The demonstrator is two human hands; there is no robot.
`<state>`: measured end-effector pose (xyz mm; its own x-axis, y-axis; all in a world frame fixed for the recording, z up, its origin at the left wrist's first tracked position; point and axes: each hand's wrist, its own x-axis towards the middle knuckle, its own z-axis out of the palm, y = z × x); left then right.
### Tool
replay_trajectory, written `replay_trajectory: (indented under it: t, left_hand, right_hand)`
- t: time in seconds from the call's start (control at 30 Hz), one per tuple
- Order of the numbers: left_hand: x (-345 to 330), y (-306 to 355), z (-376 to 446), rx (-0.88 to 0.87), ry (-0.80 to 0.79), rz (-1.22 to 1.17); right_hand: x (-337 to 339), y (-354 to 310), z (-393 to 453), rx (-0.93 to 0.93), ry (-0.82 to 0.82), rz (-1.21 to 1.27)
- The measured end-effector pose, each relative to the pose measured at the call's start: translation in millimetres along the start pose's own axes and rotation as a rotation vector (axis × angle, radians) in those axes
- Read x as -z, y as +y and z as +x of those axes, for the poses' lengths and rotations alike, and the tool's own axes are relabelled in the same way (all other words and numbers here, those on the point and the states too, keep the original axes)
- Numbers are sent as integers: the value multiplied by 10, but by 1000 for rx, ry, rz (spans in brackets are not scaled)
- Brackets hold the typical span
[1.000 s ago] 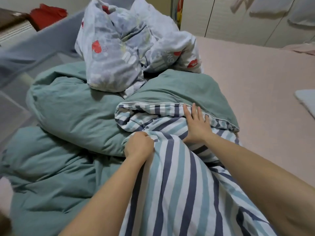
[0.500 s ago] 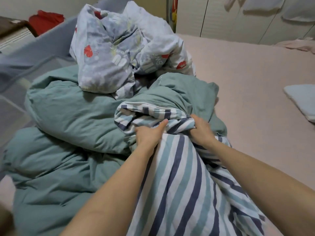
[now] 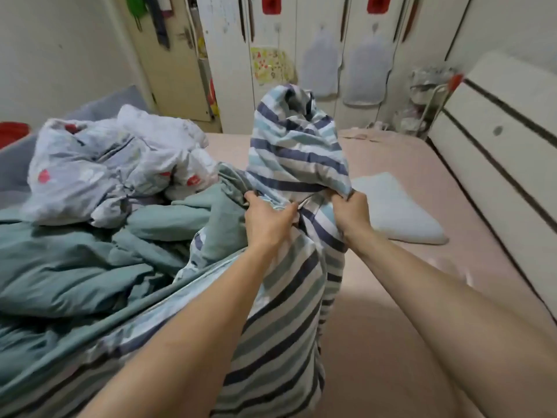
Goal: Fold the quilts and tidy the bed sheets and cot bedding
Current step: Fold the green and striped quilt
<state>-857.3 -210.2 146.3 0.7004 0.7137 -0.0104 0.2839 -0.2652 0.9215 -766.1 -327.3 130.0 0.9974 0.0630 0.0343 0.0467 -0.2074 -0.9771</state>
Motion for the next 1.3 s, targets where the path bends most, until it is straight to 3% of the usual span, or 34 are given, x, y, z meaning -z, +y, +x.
replay_trajectory:
  t: [0.17, 0.23, 0.3, 0.37, 0.47, 0.63, 0.73, 0.83, 0.93, 1.03, 1.17, 1.27, 1.3]
  left_hand:
    - [-1014, 1178, -554, -205, -164, -74]
    - [-1302, 1354, -697, -245, -233, -94]
    - [-1608, 1368, -892, -280, -318, -58]
    - [-1882, 1170, -1094, -275, -450, 56]
    - [-2011, 600, -1367, -166, -645, 308]
    - [-1791, -179, -1475, 33, -867, 803]
    - [-1605, -291, -1453, -101, -954, 947]
    - [-1301, -319, -1487, -256, -1070, 822]
    - [-868, -438, -1664, -315, -1322, 610]
    - [-449, -731, -1814, -372, -1469, 558]
    - [84, -1134, -1603, -156, -1359, 642]
    - [380, -1444, -1409, -51, -1131, 904]
    - [527, -1634, -1386, 6, -1012, 950]
  right_hand:
    - [1847, -439, 429, 144, 265, 11]
    - [2366, -400, 571, 155, 330, -44]
    - [2843, -186, 614, 86, 277, -213]
    - [3183, 272, 522, -109, 190, -385]
    - [3361, 991, 112, -352, 30, -516]
    - [3309, 1522, -513, -520, -113, -493]
    - [3086, 1639, -682, -545, -123, -493]
    - [2634, 1584, -742, -590, -223, -405]
    - [2117, 1582, -737, -716, -276, -239]
    - [1674, 1465, -896, -731, -603, -257]
    - [1207, 1335, -1314, -736, -941, -204]
    - [807, 1240, -1622, -735, -1157, -203]
    - [576, 1332, -1681, -712, -1119, -203]
